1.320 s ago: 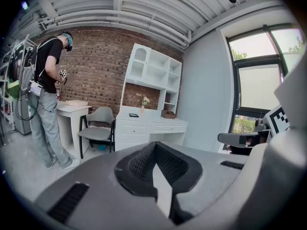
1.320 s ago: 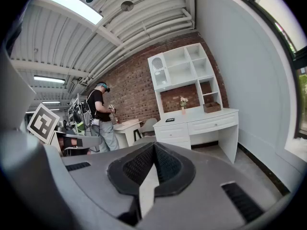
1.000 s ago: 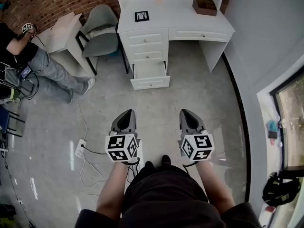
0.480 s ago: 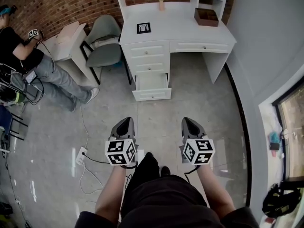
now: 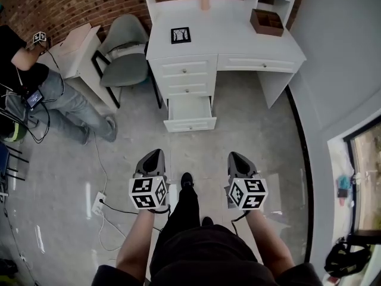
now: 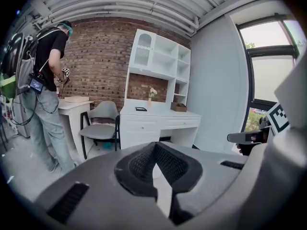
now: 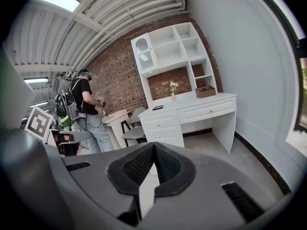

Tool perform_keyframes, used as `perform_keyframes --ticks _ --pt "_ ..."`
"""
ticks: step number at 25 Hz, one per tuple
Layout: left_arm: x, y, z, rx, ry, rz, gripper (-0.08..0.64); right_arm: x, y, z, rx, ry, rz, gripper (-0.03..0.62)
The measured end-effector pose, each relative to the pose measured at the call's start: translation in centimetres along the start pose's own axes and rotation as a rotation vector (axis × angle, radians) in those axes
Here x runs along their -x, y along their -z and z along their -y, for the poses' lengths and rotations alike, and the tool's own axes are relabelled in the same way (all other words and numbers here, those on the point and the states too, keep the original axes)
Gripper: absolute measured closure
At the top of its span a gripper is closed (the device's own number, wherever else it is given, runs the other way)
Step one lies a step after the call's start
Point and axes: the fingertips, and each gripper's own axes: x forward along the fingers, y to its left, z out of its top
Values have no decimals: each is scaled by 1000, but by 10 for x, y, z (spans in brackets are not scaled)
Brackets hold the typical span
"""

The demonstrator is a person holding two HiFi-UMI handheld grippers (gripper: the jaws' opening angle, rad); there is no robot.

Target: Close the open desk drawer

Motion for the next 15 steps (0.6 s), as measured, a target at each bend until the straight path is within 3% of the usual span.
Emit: perform_keyframes --ticks 10,15 --pt "-118 -25 -81 16 57 -75 551 -136 -28 -1 -34 89 -81 588" --pt "-166 -20 -102 18 92 -124 551 -179 -30 8 -37 128 -116 588"
